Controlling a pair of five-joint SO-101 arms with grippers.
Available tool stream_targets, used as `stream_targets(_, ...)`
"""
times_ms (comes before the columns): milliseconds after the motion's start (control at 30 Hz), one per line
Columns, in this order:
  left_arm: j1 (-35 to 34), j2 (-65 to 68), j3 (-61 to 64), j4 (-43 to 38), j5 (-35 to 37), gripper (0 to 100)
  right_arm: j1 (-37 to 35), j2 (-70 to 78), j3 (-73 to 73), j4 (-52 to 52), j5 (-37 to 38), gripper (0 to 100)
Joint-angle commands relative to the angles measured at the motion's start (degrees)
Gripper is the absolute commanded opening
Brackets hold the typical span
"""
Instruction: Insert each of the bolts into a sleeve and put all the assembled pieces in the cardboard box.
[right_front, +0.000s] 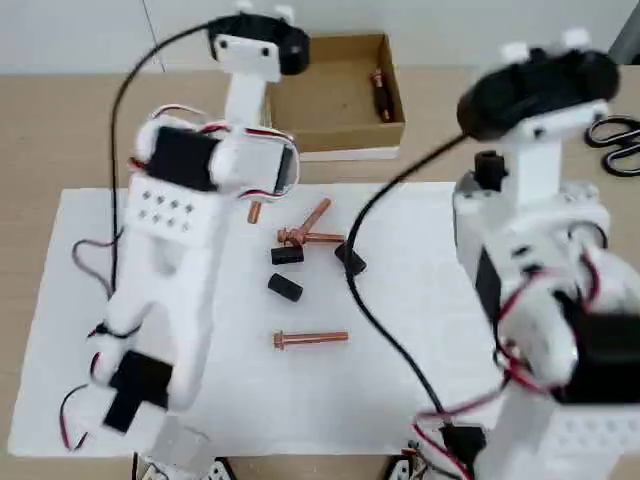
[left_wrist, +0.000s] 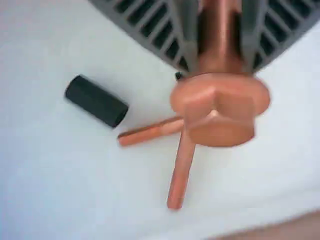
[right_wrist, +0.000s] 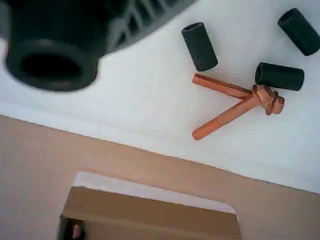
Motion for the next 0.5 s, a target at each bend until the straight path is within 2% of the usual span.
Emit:
stream_targets(0, -0.3, -9.5, -2.5, 0.9, 0.4, 1, 0.4, -5.6, -0.2, 1.5, -0.1, 0.6)
stream_targets(133, 0.0, -15.9, -1.4, 1.0, 0.4, 1, 0.4, -13.8, 3.2, 1.8, -0.1, 0.6)
stream_targets(333, 0.1, -25.0, 6.5, 0.9, 0.4, 1, -3.8, -29.5, 10.4, 0.8, -0.1, 0.6)
stream_targets(467, 0.1, -29.7, 12.1, 0.7, 0.4, 1, -4.5, -36.6, 20.2, -1.2, -0.1, 0.6)
